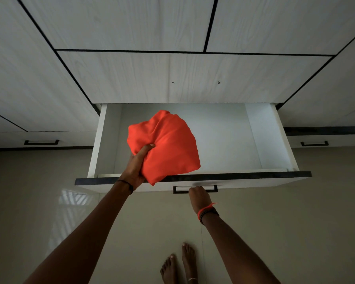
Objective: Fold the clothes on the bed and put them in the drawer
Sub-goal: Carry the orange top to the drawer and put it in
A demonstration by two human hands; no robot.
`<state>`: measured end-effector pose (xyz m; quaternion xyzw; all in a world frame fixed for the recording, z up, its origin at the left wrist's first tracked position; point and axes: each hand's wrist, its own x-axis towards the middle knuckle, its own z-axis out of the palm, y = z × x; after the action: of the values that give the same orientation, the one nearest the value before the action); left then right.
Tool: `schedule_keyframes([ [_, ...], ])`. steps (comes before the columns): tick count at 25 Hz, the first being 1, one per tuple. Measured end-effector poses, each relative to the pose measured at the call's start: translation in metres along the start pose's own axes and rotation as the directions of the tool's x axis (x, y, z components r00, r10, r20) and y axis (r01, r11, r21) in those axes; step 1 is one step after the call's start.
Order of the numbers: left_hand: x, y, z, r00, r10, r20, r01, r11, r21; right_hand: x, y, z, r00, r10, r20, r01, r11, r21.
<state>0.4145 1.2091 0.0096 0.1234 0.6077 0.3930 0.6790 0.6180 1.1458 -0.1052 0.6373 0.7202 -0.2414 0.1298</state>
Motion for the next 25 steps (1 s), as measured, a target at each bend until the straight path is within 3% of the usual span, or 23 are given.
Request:
schedule_keyframes([
  [8, -0.004, -0.011, -0.007, 0.997, 0.061, 0.043, -0.061, 0.998, -0.016, -0.035, -0.008, 0.017, 1.000, 0.025, 0.018, -0.024, 0.999, -0.027],
  [10, -0.005, -0.014, -0.009, 0.997, 0.060, 0.040, -0.059, 0.998, -0.018, -0.049, -0.013, 0.009, 0.986, 0.028, 0.166, -0.027, 1.000, -0.010],
  [13, -0.009, -0.017, -0.009, 0.997, 0.070, 0.035, -0.070, 0.997, -0.017, -0.059, -0.010, 0.023, 0.996, 0.018, 0.090, -0.011, 0.998, -0.069],
  [19, -0.017, -0.017, -0.009, 0.997, 0.071, 0.039, -0.071, 0.997, -0.009, -0.088, -0.015, 0.042, 0.970, 0.045, 0.239, -0.039, 0.999, -0.030],
  [22, -0.022, -0.019, -0.007, 0.996, 0.087, 0.032, -0.087, 0.996, -0.009, -0.097, -0.002, 0.085, 0.996, -0.073, 0.043, 0.070, 0.996, 0.058],
  [24, -0.027, -0.022, -0.005, 0.996, 0.089, 0.030, -0.089, 0.996, -0.005, -0.115, -0.012, 0.070, 0.965, 0.039, 0.259, -0.045, 0.999, 0.020],
  [25, -0.030, -0.023, -0.004, 0.996, 0.083, 0.033, -0.083, 0.997, -0.007, -0.125, -0.015, 0.062, 0.944, 0.041, 0.326, -0.008, 0.995, -0.102],
])
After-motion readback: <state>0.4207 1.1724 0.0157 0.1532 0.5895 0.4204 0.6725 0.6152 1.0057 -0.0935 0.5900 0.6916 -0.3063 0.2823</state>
